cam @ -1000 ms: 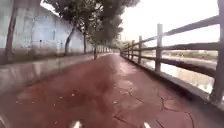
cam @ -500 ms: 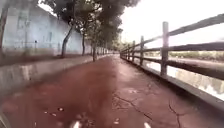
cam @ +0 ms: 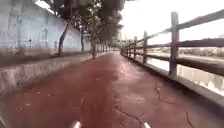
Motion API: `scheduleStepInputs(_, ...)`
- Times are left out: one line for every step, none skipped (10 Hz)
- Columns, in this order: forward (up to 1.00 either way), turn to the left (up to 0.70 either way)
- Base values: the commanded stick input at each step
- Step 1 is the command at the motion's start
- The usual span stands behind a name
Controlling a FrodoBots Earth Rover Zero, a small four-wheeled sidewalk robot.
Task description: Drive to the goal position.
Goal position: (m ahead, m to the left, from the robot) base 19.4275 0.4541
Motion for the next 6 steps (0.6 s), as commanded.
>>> scheduleStepInputs(0.7, 0.0)
scheduleStepInputs(0.7, 0.0)
scheduleStepInputs(0.7, 0.0)
scheduleStepInputs(0.7, 0.0)
scheduleStepInputs(0.7, 0.0)
scheduleStepInputs(0.7, 0.0)
